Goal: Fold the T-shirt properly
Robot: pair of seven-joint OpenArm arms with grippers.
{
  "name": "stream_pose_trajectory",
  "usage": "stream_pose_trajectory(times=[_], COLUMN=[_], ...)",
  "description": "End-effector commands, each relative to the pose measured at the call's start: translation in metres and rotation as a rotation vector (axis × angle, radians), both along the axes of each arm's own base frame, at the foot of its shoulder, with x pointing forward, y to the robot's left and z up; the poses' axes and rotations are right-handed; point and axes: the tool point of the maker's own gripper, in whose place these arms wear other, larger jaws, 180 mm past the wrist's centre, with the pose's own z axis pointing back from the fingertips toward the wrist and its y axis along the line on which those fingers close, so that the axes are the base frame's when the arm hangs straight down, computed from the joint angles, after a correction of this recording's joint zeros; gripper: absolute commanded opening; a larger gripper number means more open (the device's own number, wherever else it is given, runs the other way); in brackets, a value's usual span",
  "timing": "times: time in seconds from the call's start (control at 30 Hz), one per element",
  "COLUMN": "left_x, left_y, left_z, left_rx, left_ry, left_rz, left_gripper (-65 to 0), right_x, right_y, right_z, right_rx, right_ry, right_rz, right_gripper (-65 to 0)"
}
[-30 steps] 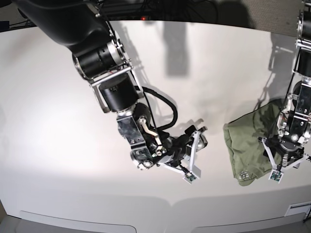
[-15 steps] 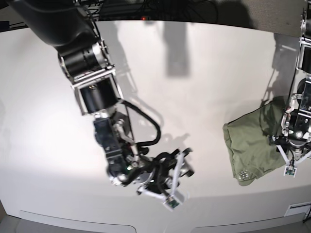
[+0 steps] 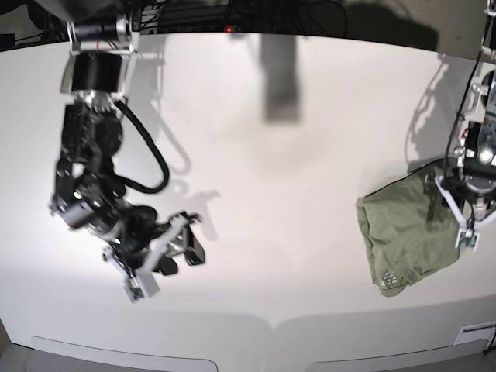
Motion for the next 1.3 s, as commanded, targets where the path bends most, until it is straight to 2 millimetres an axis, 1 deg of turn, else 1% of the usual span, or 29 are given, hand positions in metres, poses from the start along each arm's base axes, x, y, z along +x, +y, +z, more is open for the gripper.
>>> stream_pose_trajectory(times=[0.0,0.13,0.2,0.27,0.37,0.43,0.57,0.63,0.73,0.8,0.9,0.97,1.07,1.17,1.27], left_x=[0.0,-0.041,-0.062,-0.085,-0.122,-0.147,-0.19,-0.209,-0.238,-0.258,-0.287,-0.303,-0.325,-0.339,-0.355], left_y=[0.01,0.016,0.021,0.028,0.041,0.045,0.041,0.033,0.02,0.015,0.004,-0.005,-0.016,-0.027,-0.033], left_z=[0.022,0.026,0.024,0.017,0.0,-0.013,-0.036,-0.045,-0.056,-0.062,-0.072,-0.076,-0.082,-0.09,-0.11], left_rx=[0.028,0.018,0.022,0.032,0.051,0.062,0.058,0.032,0.002,-0.005,-0.039,-0.07,-0.112,-0.172,-0.232], left_ry=[-0.058,-0.042,-0.023,0.017,0.111,0.182,0.3,0.335,0.375,0.412,0.462,0.478,0.518,0.544,0.601], left_rz=[0.017,0.049,0.065,0.085,0.118,0.127,0.126,0.131,0.144,0.161,0.19,0.203,0.228,0.22,0.204], left_gripper=[-35.6,-35.6,-35.6,-35.6,-35.6,-35.6,-35.6,-35.6,-35.6,-35.6,-35.6,-35.6,-35.6,-35.6,-35.6], right_x=[-0.001,-0.044,-0.066,-0.089,-0.124,-0.148,-0.197,-0.222,-0.259,-0.284,-0.32,-0.339,-0.361,-0.382,-0.405], right_y=[-0.008,-0.05,-0.066,-0.079,-0.092,-0.1,-0.111,-0.114,-0.115,-0.109,-0.095,-0.086,-0.068,-0.052,-0.036], right_z=[0.023,0.021,0.022,0.022,0.02,0.017,0.008,0.001,-0.011,-0.02,-0.032,-0.038,-0.047,-0.068,-0.1], right_rx=[0.017,-0.045,-0.073,-0.09,-0.092,-0.098,-0.106,-0.109,-0.081,-0.047,0.01,0.046,0.102,0.124,0.158], right_ry=[-0.072,-0.047,-0.032,-0.007,0.048,0.095,0.21,0.29,0.41,0.487,0.603,0.662,0.728,0.829,0.926], right_rz=[-0.003,-0.061,-0.086,-0.11,-0.14,-0.16,-0.182,-0.182,-0.192,-0.199,-0.188,-0.19,-0.193,-0.165,-0.149], right_gripper=[-33.4,-33.4,-33.4,-33.4,-33.4,-33.4,-33.4,-33.4,-33.4,-33.4,-33.4,-33.4,-33.4,-33.4,-33.4])
